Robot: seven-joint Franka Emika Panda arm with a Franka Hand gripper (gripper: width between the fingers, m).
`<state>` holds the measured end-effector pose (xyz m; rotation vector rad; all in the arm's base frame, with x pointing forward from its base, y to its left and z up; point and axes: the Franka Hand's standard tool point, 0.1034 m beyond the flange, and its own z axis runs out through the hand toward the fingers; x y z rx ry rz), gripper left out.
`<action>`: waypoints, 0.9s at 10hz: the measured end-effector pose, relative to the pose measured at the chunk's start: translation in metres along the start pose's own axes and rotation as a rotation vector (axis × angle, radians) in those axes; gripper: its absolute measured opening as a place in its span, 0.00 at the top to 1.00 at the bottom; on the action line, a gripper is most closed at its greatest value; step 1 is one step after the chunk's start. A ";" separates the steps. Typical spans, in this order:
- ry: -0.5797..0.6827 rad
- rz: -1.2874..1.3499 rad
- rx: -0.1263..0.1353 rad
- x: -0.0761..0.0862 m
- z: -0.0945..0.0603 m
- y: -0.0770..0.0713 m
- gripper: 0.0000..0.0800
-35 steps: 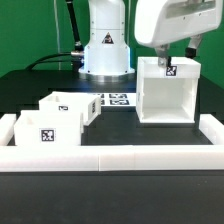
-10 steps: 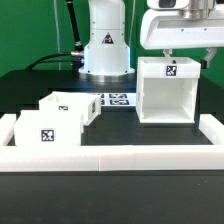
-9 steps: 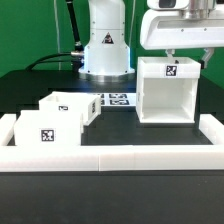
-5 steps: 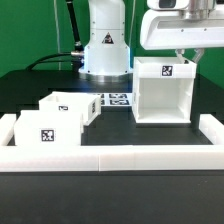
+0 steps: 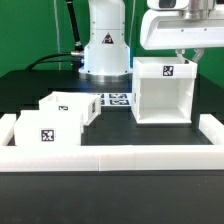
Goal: Assemble drawer
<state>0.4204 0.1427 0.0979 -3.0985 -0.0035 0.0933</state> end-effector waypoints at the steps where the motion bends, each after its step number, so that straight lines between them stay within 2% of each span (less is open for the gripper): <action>1: 0.000 -0.014 0.000 0.001 0.000 0.002 0.95; 3: 0.012 -0.035 0.006 0.018 -0.002 0.016 0.95; 7: 0.054 -0.041 0.019 0.060 -0.005 0.028 0.95; 9: 0.080 -0.030 0.023 0.085 -0.007 0.035 0.95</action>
Offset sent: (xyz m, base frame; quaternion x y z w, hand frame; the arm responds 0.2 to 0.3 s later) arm 0.0365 -0.0184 -0.0117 0.0043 0.0061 -0.0236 0.9997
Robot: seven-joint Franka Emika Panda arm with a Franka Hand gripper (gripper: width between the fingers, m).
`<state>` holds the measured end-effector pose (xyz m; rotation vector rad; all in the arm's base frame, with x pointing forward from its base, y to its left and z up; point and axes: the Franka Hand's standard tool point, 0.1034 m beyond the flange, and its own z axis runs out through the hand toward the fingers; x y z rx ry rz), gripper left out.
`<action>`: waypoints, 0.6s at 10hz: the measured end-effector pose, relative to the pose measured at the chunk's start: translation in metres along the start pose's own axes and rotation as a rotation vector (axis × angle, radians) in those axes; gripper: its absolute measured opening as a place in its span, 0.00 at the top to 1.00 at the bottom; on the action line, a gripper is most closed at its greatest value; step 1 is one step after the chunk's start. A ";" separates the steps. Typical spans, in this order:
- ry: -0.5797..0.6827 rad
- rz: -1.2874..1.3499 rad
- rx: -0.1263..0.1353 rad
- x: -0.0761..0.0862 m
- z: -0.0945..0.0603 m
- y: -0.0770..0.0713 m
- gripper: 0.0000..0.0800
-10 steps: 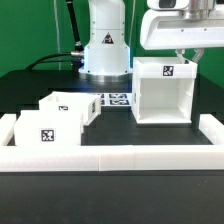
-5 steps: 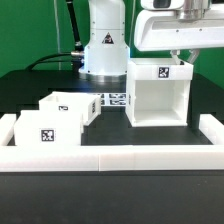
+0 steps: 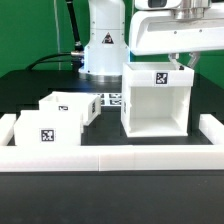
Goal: Assemble drawer
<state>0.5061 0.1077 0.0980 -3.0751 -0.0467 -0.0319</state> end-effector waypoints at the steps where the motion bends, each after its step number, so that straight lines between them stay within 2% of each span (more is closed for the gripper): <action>1: 0.021 0.006 0.004 0.015 0.000 0.003 0.95; 3: 0.070 0.022 0.013 0.043 0.000 0.009 0.95; 6: 0.104 0.039 0.021 0.064 0.000 0.008 0.95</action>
Offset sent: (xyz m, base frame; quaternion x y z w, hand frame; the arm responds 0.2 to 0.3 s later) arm 0.0383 -0.0035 -0.0234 0.0230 0.0140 0.0245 0.9993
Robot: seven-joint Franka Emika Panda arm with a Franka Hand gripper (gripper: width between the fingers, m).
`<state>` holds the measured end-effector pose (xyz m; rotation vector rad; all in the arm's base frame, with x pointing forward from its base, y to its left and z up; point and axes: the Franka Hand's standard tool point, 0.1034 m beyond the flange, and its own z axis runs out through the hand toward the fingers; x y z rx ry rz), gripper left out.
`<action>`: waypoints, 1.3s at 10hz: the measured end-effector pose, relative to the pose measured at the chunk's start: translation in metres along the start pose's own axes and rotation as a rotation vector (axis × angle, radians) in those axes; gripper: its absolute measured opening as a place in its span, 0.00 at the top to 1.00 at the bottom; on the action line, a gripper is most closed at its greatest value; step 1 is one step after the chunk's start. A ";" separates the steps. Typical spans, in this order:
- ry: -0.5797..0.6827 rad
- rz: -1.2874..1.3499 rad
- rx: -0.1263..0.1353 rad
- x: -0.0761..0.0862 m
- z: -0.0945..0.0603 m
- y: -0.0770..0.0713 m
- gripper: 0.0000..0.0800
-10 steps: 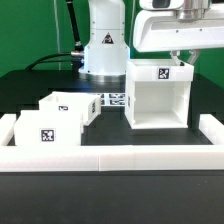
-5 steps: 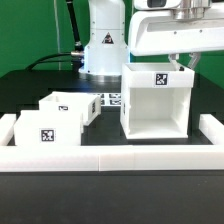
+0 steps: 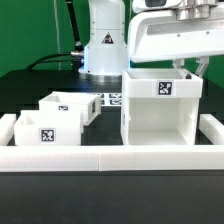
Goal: Assemble drawer
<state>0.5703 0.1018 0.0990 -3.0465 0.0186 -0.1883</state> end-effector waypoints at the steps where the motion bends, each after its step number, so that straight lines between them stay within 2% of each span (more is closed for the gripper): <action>1: 0.001 0.020 0.000 0.000 0.000 -0.003 0.95; 3: 0.002 0.027 0.002 0.000 -0.001 -0.003 0.95; 6: 0.011 0.186 0.013 0.002 -0.003 -0.006 0.95; 8: 0.010 0.343 0.020 0.001 -0.002 -0.010 0.95; 10: -0.009 0.527 0.012 -0.002 0.001 -0.015 0.95; 11: -0.010 0.624 0.028 0.003 -0.001 -0.007 0.95; 13: 0.008 0.781 0.041 0.009 -0.002 -0.002 0.95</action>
Offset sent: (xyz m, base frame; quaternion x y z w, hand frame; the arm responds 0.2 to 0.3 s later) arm 0.0000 0.0000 0.0000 0.0000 0.0000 0.1296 0.9916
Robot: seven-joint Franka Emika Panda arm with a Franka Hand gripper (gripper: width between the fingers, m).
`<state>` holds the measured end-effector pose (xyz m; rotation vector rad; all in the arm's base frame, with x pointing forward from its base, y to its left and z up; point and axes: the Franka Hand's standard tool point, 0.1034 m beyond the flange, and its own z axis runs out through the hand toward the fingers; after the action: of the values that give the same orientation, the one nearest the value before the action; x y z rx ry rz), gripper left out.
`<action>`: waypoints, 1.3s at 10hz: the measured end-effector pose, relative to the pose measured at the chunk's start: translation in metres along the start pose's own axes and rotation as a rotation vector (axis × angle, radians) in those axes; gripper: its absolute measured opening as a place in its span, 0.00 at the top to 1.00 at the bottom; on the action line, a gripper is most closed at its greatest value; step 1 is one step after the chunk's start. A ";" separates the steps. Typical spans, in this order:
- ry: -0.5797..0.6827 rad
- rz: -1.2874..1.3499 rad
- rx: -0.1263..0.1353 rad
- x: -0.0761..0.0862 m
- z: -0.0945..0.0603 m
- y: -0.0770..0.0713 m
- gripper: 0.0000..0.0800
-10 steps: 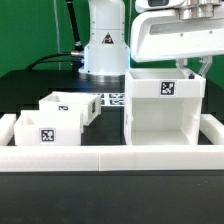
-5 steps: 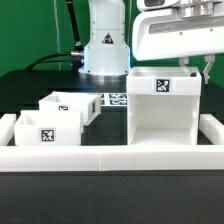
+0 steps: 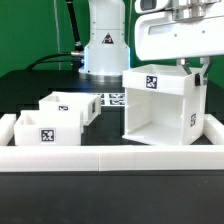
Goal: Assemble drawer
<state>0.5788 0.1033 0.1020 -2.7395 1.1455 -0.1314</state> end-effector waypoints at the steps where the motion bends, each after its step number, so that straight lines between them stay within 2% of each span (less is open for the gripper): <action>1: -0.002 0.062 0.005 -0.002 -0.002 -0.003 0.95; 6: -0.014 0.338 0.014 0.003 -0.002 0.001 0.95; 9: -0.053 0.594 0.044 0.010 -0.002 0.004 0.95; 12: -0.071 0.726 0.052 0.016 0.002 -0.007 0.95; 13: -0.086 0.723 0.038 0.018 0.007 -0.011 0.95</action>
Offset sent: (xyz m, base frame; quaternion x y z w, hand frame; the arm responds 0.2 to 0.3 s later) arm 0.0000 0.0000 0.0000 0.0000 0.0000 0.1938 0.9810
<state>0.5999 0.0985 0.0979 -2.1015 1.9758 0.0593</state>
